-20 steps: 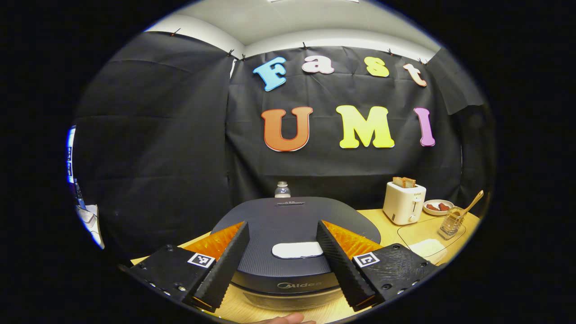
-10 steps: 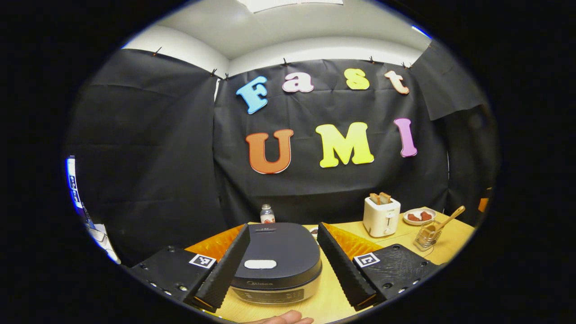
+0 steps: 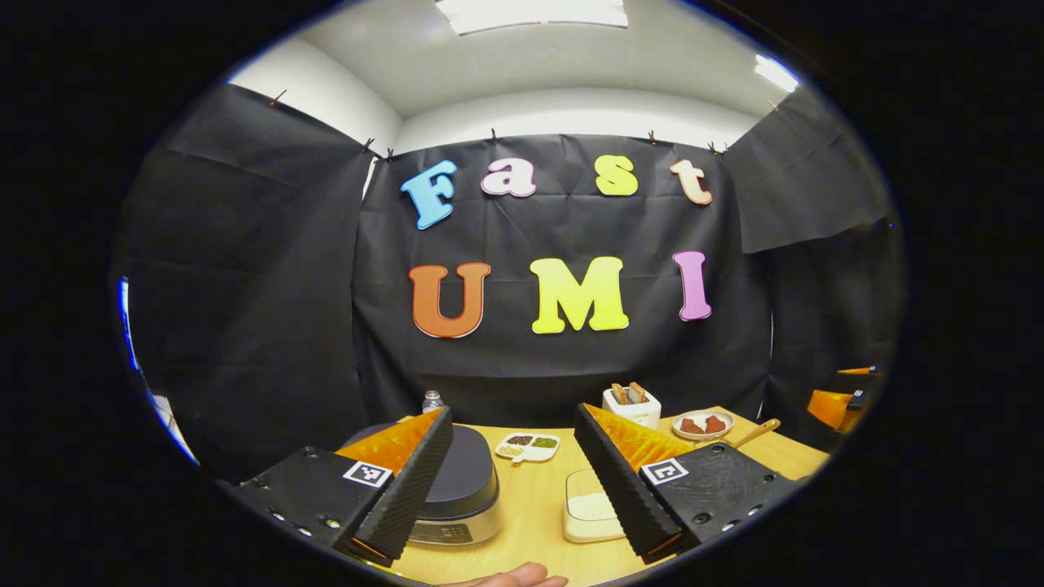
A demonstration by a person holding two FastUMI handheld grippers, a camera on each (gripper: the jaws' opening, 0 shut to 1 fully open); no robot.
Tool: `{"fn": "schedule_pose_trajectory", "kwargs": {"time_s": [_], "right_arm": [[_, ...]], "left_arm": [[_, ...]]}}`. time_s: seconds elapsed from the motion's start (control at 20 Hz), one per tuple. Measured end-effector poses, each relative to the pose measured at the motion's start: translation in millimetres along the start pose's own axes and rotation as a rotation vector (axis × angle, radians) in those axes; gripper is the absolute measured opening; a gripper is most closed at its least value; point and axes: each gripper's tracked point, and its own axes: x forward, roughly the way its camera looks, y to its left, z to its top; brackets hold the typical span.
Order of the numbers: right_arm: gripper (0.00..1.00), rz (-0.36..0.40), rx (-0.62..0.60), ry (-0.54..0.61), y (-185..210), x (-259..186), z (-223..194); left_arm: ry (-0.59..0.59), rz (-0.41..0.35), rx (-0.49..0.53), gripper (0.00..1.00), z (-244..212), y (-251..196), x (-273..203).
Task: Close the left gripper, press the button to open the rice cooker; take a wooden spoon from the chopstick holder with the right hand, scoop a spoonful of rice and pour it into the rice cooker, then put the wooden spoon back into the chopstick holder.
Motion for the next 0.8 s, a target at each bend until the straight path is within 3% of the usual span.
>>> {"fn": "schedule_pose_trajectory", "kwargs": {"time_s": [0.05, 0.15, 0.2, 0.35, 0.4, 0.5, 0.55, 0.6, 0.7, 0.75, 0.8], "right_arm": [[1.00, 0.003, -0.007, -0.001, 1, -1, 2], [0.94, 0.007, -0.022, -0.002, 2, -3, 3], [1.00, 0.003, -0.027, 0.000, 0, -4, 3], [1.00, -0.011, -0.037, 0.003, -8, -5, 6], [0.94, -0.023, -0.037, 0.007, -13, -5, 7], [0.94, -0.037, -0.019, 0.008, -20, -6, 13], [1.00, -0.044, -0.006, 0.008, -22, -6, 18], [0.95, -0.048, 0.005, 0.007, -25, -5, 22], [0.95, -0.053, 0.023, -0.003, -27, -3, 35], [0.95, -0.056, 0.028, -0.010, -27, -4, 42], [1.00, -0.060, 0.031, -0.019, -27, -4, 48]], "left_arm": [[0.019, -0.032, -0.022, 0.89, -7, -15, 1], [0.058, -0.054, -0.028, 0.94, -18, -31, 3], [0.071, -0.057, -0.012, 0.94, -22, -37, 3], [0.078, -0.056, 0.043, 0.94, -24, -47, 3], [0.075, -0.051, 0.057, 0.94, -22, -49, 3], [0.075, -0.038, 0.073, 0.94, -18, -50, 2], [0.077, -0.034, 0.074, 0.94, -16, -50, 1], [0.077, -0.035, 0.074, 0.93, -13, -51, 0], [0.066, -0.030, 0.068, 0.93, -7, -48, -3], [0.062, -0.028, 0.065, 1.00, -5, -46, -4], [0.059, -0.025, 0.064, 0.94, -3, -43, -4]]}}
